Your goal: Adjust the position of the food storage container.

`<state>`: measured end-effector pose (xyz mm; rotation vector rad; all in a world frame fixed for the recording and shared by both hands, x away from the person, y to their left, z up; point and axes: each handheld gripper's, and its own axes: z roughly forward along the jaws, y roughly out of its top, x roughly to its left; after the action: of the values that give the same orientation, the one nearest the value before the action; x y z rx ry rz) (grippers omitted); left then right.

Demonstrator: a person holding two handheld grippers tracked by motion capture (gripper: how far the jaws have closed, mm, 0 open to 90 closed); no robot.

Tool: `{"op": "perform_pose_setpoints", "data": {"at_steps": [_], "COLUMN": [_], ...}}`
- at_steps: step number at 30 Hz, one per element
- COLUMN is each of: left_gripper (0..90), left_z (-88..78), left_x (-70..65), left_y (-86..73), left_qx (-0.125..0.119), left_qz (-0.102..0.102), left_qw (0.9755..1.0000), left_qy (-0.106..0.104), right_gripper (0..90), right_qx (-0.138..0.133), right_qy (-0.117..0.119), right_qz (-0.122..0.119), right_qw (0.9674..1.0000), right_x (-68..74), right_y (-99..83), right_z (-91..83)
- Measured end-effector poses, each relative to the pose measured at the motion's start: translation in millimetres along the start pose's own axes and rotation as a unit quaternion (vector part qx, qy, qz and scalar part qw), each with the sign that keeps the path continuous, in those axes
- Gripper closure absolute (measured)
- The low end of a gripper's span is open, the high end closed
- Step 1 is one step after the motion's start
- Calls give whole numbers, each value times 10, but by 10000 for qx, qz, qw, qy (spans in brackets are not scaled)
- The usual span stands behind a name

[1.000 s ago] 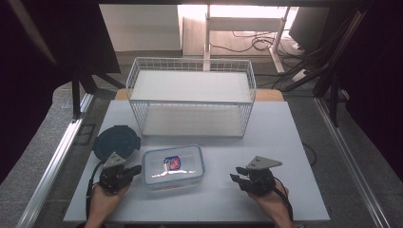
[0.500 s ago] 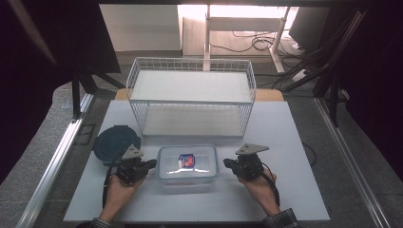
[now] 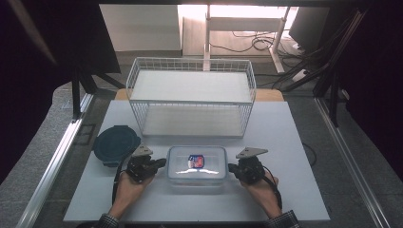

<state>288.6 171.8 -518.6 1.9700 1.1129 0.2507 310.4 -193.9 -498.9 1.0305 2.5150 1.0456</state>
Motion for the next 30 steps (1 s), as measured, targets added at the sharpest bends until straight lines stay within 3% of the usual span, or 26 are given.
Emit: {"op": "perform_pose_setpoints", "data": {"at_steps": [6, 7, 8, 11, 12, 13, 17, 19, 21, 22, 23, 25, 30], "left_gripper": [887, 838, 789, 604, 549, 549, 311, 263, 99, 99, 39, 5, 0], "left_z": [-58, -127, -127, -249, -249, -283, -377, -432, -472, -487, -497, -511, -512], "left_x": [-40, -63, -63, -70, -70, -70, -71, -69, -64, -64, -66, -79, -89], "left_y": [5, 2, 2, -42, -42, -63, -149, -192, -215, -225, -233, -259, -278], "left_qx": [-10, -51, -51, -120, -120, -133, -99, -159, -270, -283, -276, -303, -347], "left_qz": [153, 295, 295, 370, 370, 415, 492, 475, 423, 424, 448, 487, 488], "left_qw": [9998, 9992, 9992, 9987, 9987, 9985, 9987, 9987, 9986, 9983, 9981, 9979, 9978], "left_qy": [92, 250, 250, 327, 327, 326, 69, -64, -182, -274, -326, -311, -271], "right_gripper": [819, 762, 762, 616, 616, 581, 380, 338, 221, 221, 177, 70, 22], "right_qx": [-18, -95, -95, -354, -354, -388, -624, -656, -762, -762, -807, -867, -799], "right_qy": [-90, -169, -169, -225, -225, -238, -128, -147, -78, -78, -62, -28, 48], "right_qz": [-57, -122, -122, -179, -179, -174, -94, -117, -115, -115, -105, -62, -99], "right_qw": [9999, 9997, 9997, 9990, 9990, 9988, 9979, 9977, 9970, 9970, 9967, 9962, 9967], "right_x": [-3, -11, -11, -37, -37, -43, -67, -59, -37, -37, -30, -9, 8], "right_y": [-22, -27, -27, -62, -62, -71, -121, -127, -140, -140, -145, -159, -171], "right_z": [-46, -89, -89, -231, -231, -253, -342, -354, -399, -399, -410, -410, -373]}}
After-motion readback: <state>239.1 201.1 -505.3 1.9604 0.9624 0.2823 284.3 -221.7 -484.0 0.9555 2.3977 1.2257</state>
